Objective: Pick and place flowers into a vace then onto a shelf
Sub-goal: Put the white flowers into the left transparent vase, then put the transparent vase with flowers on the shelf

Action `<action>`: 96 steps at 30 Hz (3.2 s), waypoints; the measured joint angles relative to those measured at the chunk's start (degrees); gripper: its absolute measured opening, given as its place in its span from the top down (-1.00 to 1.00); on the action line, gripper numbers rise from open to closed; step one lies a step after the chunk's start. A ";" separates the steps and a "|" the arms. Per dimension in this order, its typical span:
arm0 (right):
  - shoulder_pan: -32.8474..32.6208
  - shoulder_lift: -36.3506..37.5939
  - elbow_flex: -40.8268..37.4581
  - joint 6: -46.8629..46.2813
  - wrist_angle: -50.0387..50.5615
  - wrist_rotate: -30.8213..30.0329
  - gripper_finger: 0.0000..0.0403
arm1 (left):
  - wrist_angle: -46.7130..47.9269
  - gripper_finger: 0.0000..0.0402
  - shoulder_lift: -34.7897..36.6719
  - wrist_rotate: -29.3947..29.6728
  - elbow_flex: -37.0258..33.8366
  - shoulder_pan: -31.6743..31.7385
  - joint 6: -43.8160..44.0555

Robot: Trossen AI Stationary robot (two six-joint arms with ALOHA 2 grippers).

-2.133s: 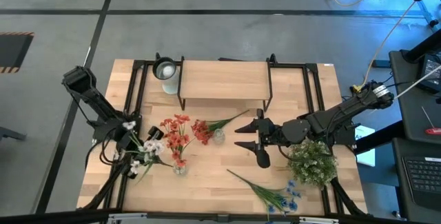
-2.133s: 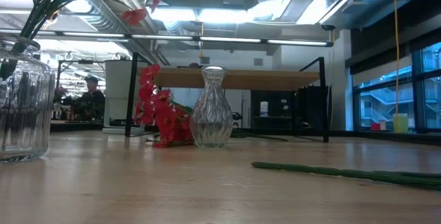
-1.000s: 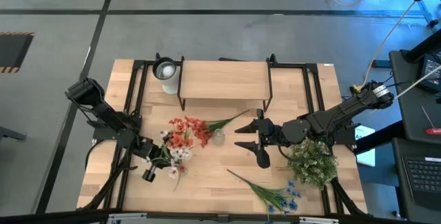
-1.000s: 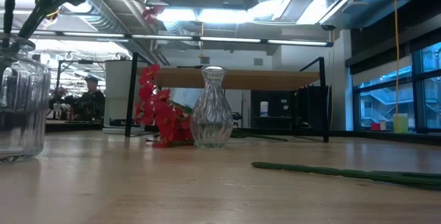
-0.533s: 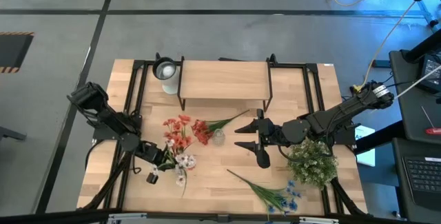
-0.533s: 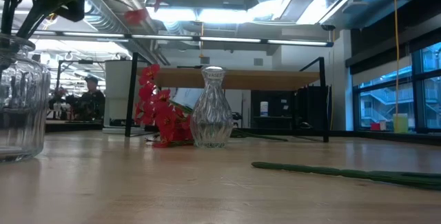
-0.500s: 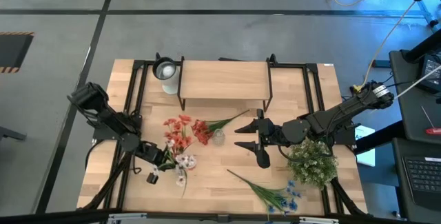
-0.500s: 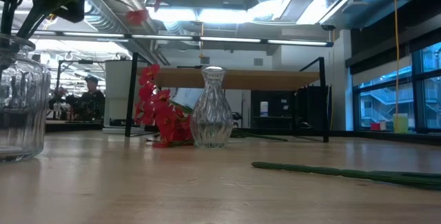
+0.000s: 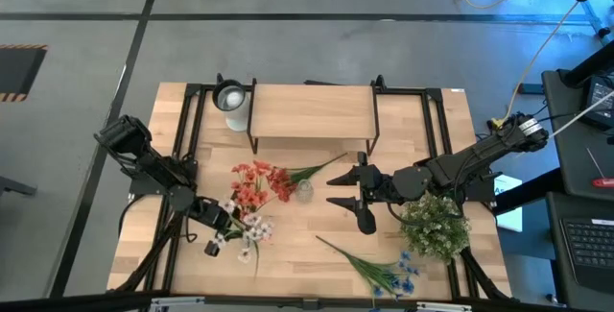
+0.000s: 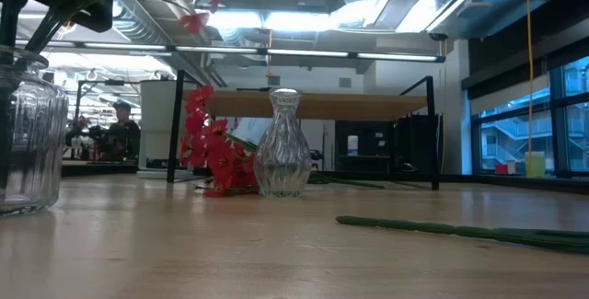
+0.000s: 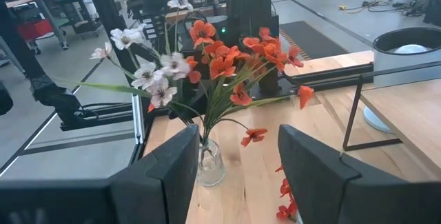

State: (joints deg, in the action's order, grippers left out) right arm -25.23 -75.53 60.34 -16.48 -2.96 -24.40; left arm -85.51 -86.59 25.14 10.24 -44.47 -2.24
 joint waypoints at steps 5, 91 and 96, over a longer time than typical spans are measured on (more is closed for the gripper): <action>0.00 0.01 0.00 -1.32 0.05 0.02 0.00 | 0.01 0.32 0.28 3.27 0.00 -0.45 0.00; -0.11 0.02 0.02 -4.07 2.08 0.04 0.00 | 31.53 -0.50 13.07 35.18 0.15 -18.51 24.33; -0.12 0.02 0.02 -4.45 2.08 0.04 0.00 | 39.38 -0.49 13.05 31.04 3.93 -15.16 17.42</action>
State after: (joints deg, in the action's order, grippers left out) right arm -25.35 -75.50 60.36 -20.93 -0.89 -24.36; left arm -46.13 -73.54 56.18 14.17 -59.62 15.18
